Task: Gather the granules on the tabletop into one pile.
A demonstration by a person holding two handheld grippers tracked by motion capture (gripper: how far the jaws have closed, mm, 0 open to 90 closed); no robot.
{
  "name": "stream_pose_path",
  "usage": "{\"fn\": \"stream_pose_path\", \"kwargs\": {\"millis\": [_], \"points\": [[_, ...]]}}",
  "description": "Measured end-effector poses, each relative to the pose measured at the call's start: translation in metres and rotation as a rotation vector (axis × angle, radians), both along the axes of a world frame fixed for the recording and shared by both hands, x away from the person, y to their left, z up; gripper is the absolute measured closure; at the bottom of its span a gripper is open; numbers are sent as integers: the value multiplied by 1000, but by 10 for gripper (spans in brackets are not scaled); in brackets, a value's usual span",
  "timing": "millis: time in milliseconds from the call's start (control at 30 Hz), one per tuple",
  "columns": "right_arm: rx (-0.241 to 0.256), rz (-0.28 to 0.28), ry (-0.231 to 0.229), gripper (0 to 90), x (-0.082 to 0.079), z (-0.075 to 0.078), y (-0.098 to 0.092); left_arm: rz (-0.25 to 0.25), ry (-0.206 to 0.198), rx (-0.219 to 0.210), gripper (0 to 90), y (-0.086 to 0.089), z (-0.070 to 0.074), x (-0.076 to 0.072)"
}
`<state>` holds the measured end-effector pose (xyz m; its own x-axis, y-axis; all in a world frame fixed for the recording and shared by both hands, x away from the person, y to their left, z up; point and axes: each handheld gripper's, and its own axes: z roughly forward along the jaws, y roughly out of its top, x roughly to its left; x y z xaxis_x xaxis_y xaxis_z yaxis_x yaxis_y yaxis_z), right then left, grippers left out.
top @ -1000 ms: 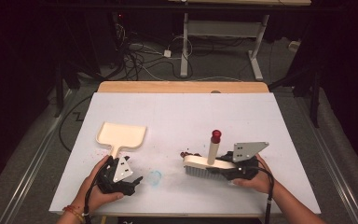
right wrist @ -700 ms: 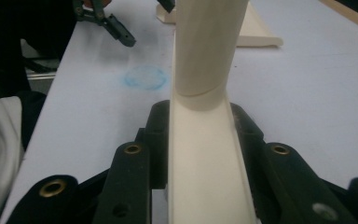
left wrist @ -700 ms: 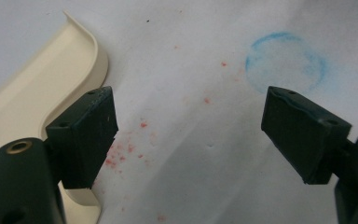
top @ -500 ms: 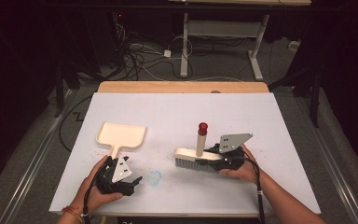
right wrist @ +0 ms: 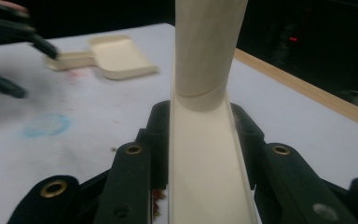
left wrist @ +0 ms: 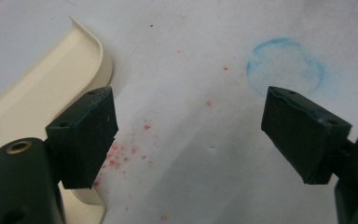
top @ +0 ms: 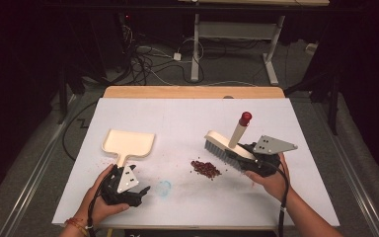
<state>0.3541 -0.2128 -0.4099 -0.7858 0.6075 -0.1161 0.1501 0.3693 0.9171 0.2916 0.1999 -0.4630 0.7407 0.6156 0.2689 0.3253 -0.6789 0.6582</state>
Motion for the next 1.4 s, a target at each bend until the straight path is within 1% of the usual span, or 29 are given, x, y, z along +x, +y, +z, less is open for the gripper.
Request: {"fn": "stream_pose_path", "kwargs": {"millis": [67, 133, 200, 267, 333, 400, 433, 467, 500, 567, 600, 667, 767, 900, 967, 1000, 1067, 1133, 1200, 1233, 1400], "points": [[-31, -81, -19, 674, -5, -7, 4, -2, -3, 0, 178, 0, 1, 0], [-56, -130, -22, 674, -7, -14, 9, -3, -5, -3, 178, 0, 1, 0], [-74, -181, -37, 675, -6, -20, 13, -2, -4, -4, 178, 0, 1, 0], [-73, -231, -26, 675, -3, -25, 15, -4, -3, 1, 178, 0, 1, 1], [-82, -290, -25, 675, -1, -31, 17, -8, -4, 3, 178, 0, 1, 1], [-98, -325, -26, 675, 1, -37, 19, -6, -4, -1, 178, -1, 1, 0], [-90, -339, -26, 675, 0, -40, 21, -6, -5, -3, 178, -1, 1, 0], [-84, -343, -23, 675, -1, -41, 24, -5, -6, -5, 178, 0, 1, 0], [-92, -346, -32, 675, -2, -41, 28, -4, -6, -6, 178, 0, 1, 0], [-86, -335, -20, 675, -4, -42, 37, -4, -6, -6, 178, 0, 1, 0], [-94, -332, -20, 674, -5, -43, 43, -4, -6, -6, 178, -1, 1, 0], [-112, -329, -39, 674, -8, -44, 55, -5, -5, -6, 178, -1, 1, 0], [-125, -331, -46, 675, -10, -45, 70, -6, -4, -6, 178, 0, 1, 0], [-74, -340, -18, 675, -8, -43, 82, -6, -7, -5, 178, 0, 1, 0], [-69, -345, -21, 675, -7, -42, 85, -4, -9, -8, 178, 1, 1, -1], [-62, -344, -20, 676, -7, -42, 86, -3, -9, -11, 178, 1, 1, -1], [-59, -352, -34, 675, -7, -39, 85, -3, -7, -11, 178, 1, 1, -1], [-41, -349, -37, 675, -7, -34, 82, -4, -10, -10, 178, 1, 1, -1], [-34, -352, -52, 675, -8, -28, 77, -3, -11, -12, 178, 1, 2, -1], [-32, -344, -62, 675, -8, -25, 74, -2, -12, -12, 178, 1, 2, -1], [-25, -298, -56, 675, -9, -13, 52, 1, -13, -10, 178, 2, 3, -2]]}}
